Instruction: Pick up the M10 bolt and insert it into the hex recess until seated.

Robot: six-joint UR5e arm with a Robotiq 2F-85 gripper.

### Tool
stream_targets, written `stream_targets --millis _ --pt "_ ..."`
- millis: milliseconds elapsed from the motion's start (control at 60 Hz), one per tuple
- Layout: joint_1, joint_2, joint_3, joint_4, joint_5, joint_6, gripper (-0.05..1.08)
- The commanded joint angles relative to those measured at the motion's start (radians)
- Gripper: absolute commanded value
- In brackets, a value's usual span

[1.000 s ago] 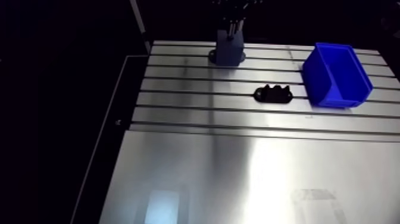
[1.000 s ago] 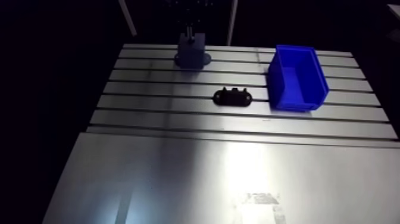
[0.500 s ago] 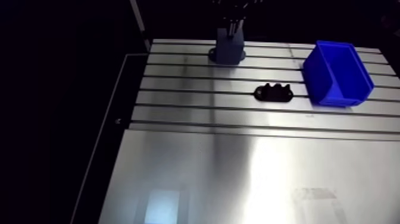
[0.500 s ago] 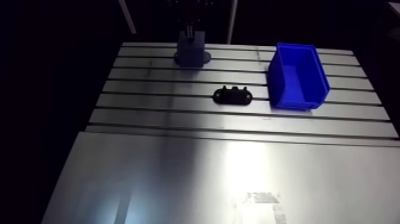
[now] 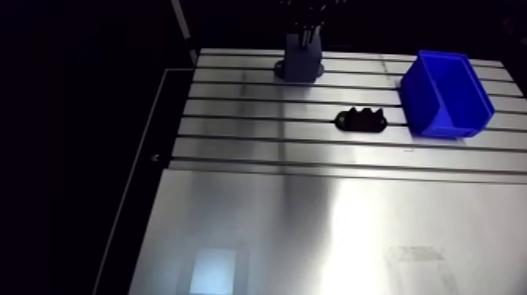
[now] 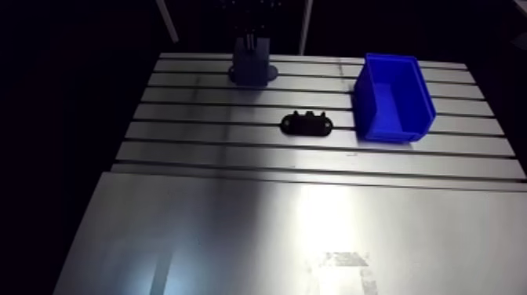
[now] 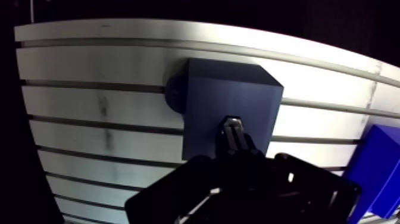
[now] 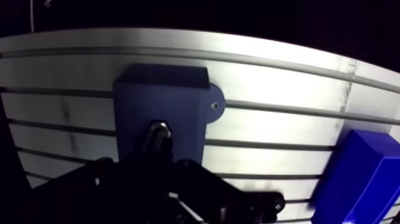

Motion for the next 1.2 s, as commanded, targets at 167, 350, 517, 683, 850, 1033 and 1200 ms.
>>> stream_targets --millis 167,350,517,683,850,1033,1200 --pt "-0.001 0.001 -0.003 0.000 0.000 -0.003 1.07" --pt "0.000 0.001 -0.001 0.000 0.000 -0.003 1.07" --pt "0.000 0.001 -0.001 0.000 0.000 -0.003 1.07" --pt "0.000 0.004 0.000 0.000 -0.002 -0.003 1.07" --pt "0.002 0.004 -0.001 -0.002 -0.002 -0.003 1.07" --pt "0.000 0.004 -0.001 0.000 -0.002 -0.003 1.07" --pt "0.000 0.004 -0.003 0.000 -0.003 -0.005 1.07"
